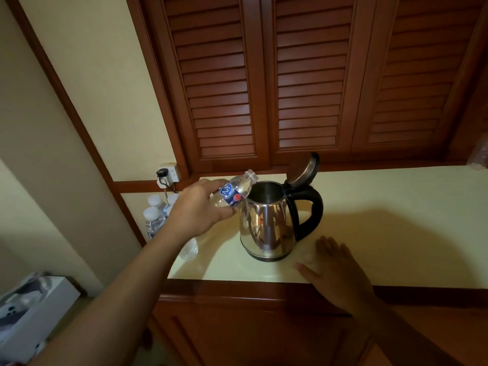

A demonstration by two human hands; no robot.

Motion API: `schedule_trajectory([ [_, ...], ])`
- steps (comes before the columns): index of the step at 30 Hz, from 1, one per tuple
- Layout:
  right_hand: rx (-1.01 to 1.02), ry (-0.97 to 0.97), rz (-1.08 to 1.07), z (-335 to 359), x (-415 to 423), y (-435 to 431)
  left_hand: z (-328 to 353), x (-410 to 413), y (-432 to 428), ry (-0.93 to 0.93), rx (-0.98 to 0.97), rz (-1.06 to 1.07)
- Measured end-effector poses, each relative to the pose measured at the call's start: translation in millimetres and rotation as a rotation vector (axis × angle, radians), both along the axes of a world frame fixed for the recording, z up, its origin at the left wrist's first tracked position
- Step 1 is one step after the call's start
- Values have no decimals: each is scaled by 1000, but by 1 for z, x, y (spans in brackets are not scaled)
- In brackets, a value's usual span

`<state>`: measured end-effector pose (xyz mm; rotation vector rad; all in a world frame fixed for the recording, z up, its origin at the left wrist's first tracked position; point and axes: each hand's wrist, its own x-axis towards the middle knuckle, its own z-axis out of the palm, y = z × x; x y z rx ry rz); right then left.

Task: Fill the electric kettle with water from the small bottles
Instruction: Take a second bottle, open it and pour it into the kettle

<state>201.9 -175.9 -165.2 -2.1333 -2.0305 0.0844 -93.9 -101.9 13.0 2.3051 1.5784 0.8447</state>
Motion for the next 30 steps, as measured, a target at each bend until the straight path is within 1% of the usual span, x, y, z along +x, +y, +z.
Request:
schedule_trajectory([
  [6,3,-13,6,0,-2,-1,23,-1,24,331,109,-59],
  [10,18,-21,5,-1,-1,-1,37,5,29,585,202,-83],
  [13,36,-16,12,-1,-1,-1,44,10,29,710,280,-101],
  [22,59,20,34,2,-2,-4,47,20,31,937,554,-107],
  [27,52,44,44,1,-2,-3,42,21,32,966,627,-139],
  [30,69,24,50,-1,-1,-2,42,22,32,989,657,-150],
])
